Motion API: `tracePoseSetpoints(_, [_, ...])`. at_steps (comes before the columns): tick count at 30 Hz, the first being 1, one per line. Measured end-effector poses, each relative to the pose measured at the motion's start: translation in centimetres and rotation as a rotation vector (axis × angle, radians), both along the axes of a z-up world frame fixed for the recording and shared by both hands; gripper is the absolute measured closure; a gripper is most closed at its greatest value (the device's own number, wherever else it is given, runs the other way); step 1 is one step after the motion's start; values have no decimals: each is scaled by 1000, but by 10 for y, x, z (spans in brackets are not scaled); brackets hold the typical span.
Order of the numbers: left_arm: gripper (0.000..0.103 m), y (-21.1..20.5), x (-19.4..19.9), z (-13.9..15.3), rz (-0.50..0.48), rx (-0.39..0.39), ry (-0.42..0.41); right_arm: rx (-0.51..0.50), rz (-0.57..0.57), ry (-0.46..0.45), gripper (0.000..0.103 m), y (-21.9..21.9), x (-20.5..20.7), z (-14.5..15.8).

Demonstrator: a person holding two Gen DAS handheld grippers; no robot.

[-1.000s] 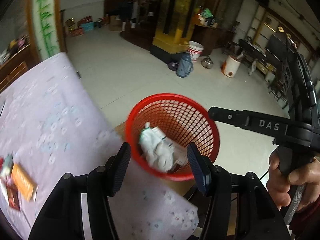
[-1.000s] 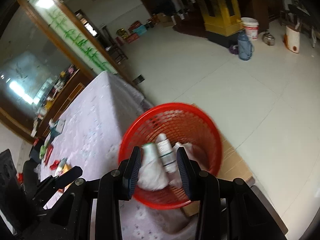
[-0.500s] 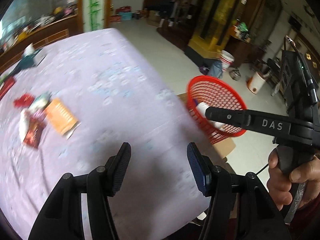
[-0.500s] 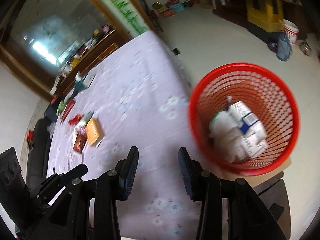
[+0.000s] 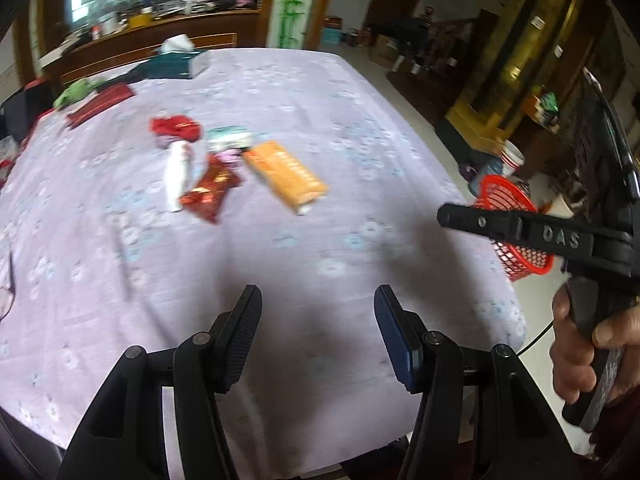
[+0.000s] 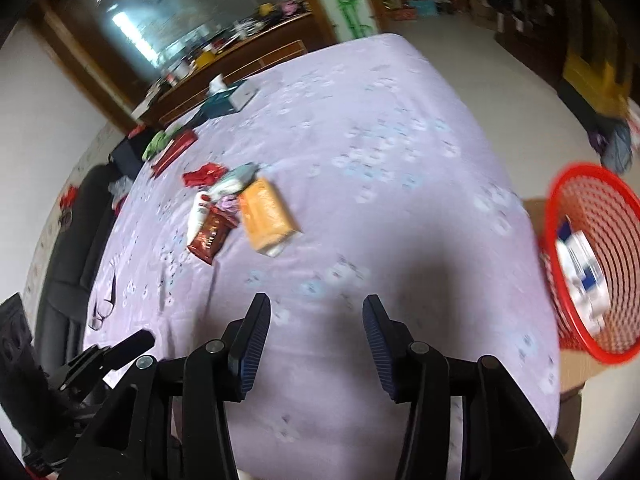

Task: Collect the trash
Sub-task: 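Move both open tools back over the remaining trash on the table, then grasp the orange box with the right tool while the left tool grasps the red snack packet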

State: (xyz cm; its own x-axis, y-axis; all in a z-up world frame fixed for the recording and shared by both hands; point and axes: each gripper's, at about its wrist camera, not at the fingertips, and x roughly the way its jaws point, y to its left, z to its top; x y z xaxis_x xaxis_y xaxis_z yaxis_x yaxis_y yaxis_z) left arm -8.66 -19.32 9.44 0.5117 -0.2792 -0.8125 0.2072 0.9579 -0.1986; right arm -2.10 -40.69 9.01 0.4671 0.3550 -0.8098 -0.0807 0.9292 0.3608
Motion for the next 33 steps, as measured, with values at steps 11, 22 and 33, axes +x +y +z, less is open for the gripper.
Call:
tracePoseSetpoints(11, [45, 82, -7, 4, 86, 17, 4, -191, 139, -6, 39, 93, 89, -32])
tracePoseSetpoints(22, [44, 124, 6, 8, 85, 45, -17, -360, 193, 22, 50, 141, 132, -68])
tracePoseSetpoints(33, [45, 81, 72, -10, -88, 55, 5, -210, 140, 101, 50, 103, 96, -62])
